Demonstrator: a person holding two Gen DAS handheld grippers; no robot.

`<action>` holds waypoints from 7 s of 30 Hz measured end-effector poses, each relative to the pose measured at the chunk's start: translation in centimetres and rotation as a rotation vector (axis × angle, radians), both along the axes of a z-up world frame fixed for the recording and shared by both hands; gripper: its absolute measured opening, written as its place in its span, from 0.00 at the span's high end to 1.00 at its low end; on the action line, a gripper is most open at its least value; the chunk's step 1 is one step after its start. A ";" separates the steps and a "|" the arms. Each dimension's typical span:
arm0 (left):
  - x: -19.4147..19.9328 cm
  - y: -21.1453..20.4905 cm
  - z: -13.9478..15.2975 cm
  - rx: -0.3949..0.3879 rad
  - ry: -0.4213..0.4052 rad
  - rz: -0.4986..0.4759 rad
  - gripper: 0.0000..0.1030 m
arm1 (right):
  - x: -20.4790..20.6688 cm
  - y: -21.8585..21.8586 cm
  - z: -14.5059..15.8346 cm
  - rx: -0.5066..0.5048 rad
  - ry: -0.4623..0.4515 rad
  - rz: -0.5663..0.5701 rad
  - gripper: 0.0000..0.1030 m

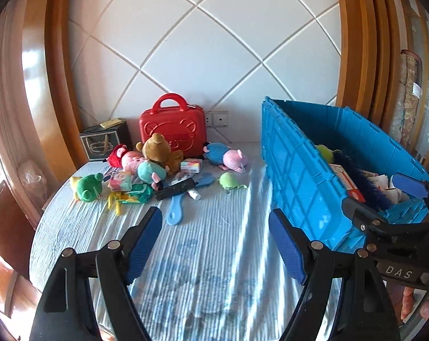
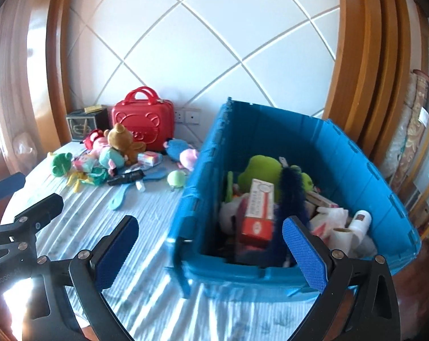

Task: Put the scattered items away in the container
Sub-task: 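Move both tools back toward the remaining toys and comb on the table, then grasp the green frog plush with the right tool while the left tool grasps the yellow duck plush, then carry the duck plush with the left tool while the right tool carries the frog plush to the crate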

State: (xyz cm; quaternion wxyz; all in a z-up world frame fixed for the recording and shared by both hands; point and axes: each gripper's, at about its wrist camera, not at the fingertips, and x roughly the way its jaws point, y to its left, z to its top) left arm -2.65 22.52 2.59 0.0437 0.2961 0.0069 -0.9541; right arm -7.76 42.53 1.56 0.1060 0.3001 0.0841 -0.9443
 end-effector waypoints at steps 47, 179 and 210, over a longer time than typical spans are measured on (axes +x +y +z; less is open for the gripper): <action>-15.2 -34.8 -6.3 0.029 -0.171 0.113 0.25 | -15.9 -34.5 -6.1 0.011 -0.193 0.100 0.00; -10.8 -26.0 -1.9 -0.024 0.106 -0.105 0.59 | -4.8 -33.5 -0.4 0.008 0.079 0.365 0.78; -14.4 24.3 0.5 -0.001 -0.032 -0.459 0.59 | -3.9 15.4 4.2 0.042 0.117 -0.078 0.78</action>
